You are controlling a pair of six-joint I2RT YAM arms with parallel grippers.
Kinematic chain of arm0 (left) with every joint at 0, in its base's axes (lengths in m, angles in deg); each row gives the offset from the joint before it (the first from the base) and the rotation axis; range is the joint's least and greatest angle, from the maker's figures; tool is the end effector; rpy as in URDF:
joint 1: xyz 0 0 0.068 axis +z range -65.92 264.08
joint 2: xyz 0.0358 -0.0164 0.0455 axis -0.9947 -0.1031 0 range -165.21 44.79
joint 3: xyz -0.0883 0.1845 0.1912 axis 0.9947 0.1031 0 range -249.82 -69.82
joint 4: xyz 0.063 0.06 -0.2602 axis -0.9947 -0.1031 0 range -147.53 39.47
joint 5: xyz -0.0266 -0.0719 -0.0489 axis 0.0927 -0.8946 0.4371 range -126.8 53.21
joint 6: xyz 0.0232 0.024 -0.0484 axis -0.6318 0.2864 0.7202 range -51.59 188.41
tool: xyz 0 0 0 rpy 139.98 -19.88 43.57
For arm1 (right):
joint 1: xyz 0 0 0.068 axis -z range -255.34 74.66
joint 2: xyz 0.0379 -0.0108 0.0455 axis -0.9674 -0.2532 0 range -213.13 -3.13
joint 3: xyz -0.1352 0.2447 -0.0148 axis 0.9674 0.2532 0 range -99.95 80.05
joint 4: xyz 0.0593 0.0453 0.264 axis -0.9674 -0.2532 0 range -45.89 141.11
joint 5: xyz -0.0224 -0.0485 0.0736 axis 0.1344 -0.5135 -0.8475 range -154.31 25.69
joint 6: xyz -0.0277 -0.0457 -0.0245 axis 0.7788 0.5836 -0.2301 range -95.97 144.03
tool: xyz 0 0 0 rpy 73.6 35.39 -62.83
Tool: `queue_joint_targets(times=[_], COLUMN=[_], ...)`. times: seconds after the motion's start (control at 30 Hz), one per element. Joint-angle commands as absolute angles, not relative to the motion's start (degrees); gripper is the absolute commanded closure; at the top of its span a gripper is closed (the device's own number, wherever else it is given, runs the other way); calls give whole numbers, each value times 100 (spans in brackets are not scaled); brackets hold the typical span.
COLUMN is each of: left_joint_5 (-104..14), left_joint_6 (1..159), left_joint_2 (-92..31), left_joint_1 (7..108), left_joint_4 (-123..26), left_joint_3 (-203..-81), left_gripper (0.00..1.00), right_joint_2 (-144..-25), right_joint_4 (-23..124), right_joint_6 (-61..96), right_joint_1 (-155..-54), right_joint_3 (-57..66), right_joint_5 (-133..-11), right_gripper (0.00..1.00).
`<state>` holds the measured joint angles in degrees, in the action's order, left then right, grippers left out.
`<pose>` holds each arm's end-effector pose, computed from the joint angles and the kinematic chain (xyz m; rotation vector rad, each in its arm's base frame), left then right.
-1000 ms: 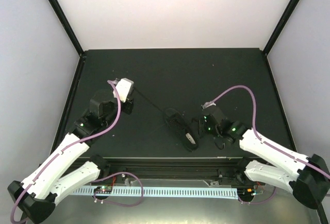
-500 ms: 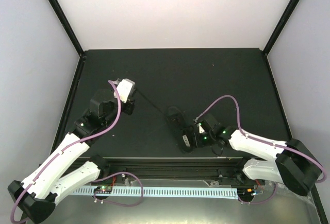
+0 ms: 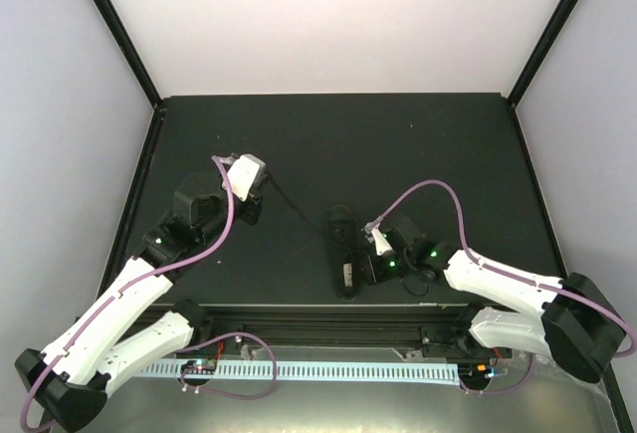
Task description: Tie the shoes
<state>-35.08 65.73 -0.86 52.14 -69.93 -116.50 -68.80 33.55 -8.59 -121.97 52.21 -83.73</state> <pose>0.1692 -0.1039 0.3355 0.5468 1.8238 -0.3194 0.1367 0.1655 0.1554 -0.4799 2.7068 0.9072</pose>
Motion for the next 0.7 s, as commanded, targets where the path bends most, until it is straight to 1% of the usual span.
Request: queue_joint_targets(times=[0.0, 0.07, 0.13, 0.23, 0.3, 0.4, 0.47, 0.5, 0.53, 0.57, 0.63, 0.67], left_joint_5=[-4124, -4477, -4777, -4984, -5390, -5897, -6374, -6582, -6760, -6914, -7287, -7487], left_joint_6=[6389, 6352, 6342, 6500, 6682, 6917, 7054, 7112, 7154, 7172, 7136, 7069], left_joint_2=[-112, -137, -220, -495, -730, -1170, -1516, -1685, -1816, -1951, -2196, -2292], left_joint_1=[5230, 5226, 5176, 5031, 4974, 4890, 4876, 4866, 4867, 4866, 4870, 4872], left_joint_4=[-6789, -6729, -6670, -6633, -6516, -6412, -6439, -6432, -6426, -6418, -6433, -6492], left_joint_3=[-11719, -11707, -11721, -11915, -12070, -12403, -12704, -12806, -12891, -12945, -12979, -12980], left_gripper=[98, 98, 98, 98, 99, 98, 98, 98, 98, 98, 98, 98], right_joint_2=[-6629, -6518, -6408, -6312, -6360, -6495, -6519, -6523, -6526, -6516, -6308, -6143], right_joint_4=[2834, 2199, 1739, 1526, 1555, 2032, 2623, 2906, 3059, 3135, 3207, 3265], right_joint_6=[-719, -708, -648, -509, -496, -552, -541, -519, -497, -473, -351, -303], right_joint_1=[-12220, -12136, -11941, -11673, -11499, -11092, -10732, -10571, -10443, -10400, -10390, -10390], right_joint_3=[4695, 4382, 4100, 3856, 3828, 4138, 4461, 4577, 4622, 4595, 4533, 4532], right_joint_5=[-7634, -6693, -6044, -5578, -5289, -5252, -5749, -6119, -6453, -6651, -6938, -7015], right_gripper=[98, 98, 98, 98, 98, 98, 99, 96, 89, 79, 51, 41])
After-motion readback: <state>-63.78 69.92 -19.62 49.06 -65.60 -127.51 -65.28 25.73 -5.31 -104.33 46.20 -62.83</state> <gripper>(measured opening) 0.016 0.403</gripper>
